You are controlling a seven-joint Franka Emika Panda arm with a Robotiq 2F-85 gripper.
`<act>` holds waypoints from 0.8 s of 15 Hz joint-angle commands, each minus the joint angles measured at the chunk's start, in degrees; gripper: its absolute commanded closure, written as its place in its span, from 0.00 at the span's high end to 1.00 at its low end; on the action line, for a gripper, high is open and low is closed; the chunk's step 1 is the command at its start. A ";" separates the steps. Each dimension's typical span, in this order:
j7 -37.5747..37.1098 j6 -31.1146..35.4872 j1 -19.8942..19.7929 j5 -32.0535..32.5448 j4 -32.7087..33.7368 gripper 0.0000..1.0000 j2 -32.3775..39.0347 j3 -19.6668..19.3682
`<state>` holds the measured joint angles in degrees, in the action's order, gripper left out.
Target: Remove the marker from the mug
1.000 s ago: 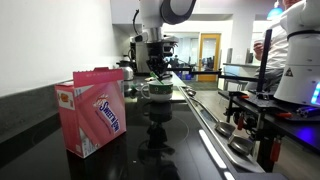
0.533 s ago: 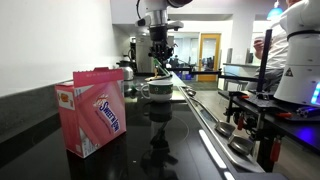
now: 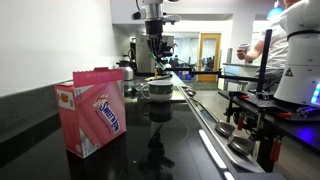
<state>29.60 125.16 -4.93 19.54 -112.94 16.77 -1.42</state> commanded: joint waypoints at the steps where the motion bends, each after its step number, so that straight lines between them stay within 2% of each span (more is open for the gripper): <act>1: -4.93 -5.26 1.17 3.34 11.14 0.05 8.18 -1.40; 10: -7.17 -18.41 2.72 4.35 44.15 0.05 37.02 -2.74; 11: -6.91 -19.73 2.71 4.10 47.67 0.12 39.75 -2.74; 12: -6.90 -21.16 2.73 4.01 50.49 0.32 41.76 -2.87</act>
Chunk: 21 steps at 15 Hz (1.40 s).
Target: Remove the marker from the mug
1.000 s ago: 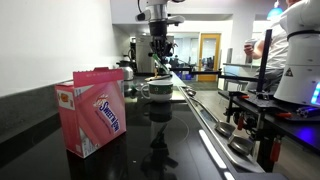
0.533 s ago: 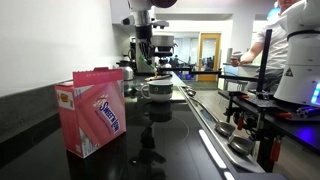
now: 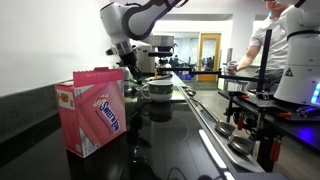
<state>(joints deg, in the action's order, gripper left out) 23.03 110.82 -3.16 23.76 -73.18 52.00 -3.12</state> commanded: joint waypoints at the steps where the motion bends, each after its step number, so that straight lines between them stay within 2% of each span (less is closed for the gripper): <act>1: -0.38 -8.53 0.99 -0.33 13.55 0.45 8.51 -1.37; 6: 0.53 -14.97 0.14 -1.54 22.43 0.81 13.81 -1.42; 8: 2.22 -14.48 -0.95 -3.12 22.85 0.96 12.58 -0.11; 9: 1.97 -12.70 -1.36 -3.92 21.65 1.00 10.77 0.31; 12: 3.32 -7.97 -3.54 -6.84 18.46 1.00 5.31 2.85; 16: 7.69 0.08 -7.49 -10.33 8.50 1.00 -5.31 6.21; 18: 9.55 1.45 -9.13 -11.21 4.11 1.00 -9.68 7.22; 21: 11.14 3.10 -9.24 -11.75 -3.56 1.00 -16.34 6.23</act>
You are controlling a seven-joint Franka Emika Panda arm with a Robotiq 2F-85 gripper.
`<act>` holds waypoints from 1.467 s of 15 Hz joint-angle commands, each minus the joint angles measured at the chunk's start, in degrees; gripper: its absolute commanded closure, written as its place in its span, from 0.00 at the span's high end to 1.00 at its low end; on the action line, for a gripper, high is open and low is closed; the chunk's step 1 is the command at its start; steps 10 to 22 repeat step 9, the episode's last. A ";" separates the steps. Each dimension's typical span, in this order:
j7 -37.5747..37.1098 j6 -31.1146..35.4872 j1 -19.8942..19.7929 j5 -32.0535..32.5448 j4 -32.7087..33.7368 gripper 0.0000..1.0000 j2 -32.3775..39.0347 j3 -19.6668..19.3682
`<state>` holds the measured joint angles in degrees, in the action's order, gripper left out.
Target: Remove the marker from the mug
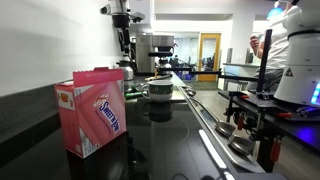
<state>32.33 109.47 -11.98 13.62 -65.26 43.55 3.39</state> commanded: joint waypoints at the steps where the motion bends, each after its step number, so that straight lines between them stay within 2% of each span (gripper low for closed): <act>1: 1.77 4.82 -0.21 -1.62 -14.26 1.00 -10.00 -0.44; 6: -2.57 4.98 2.49 0.86 -29.40 1.00 -21.71 -1.99; 9: -5.74 9.27 3.47 0.90 -39.51 1.00 -29.00 -2.41; 22: -5.74 9.27 3.47 0.90 -39.51 1.00 -29.00 -2.41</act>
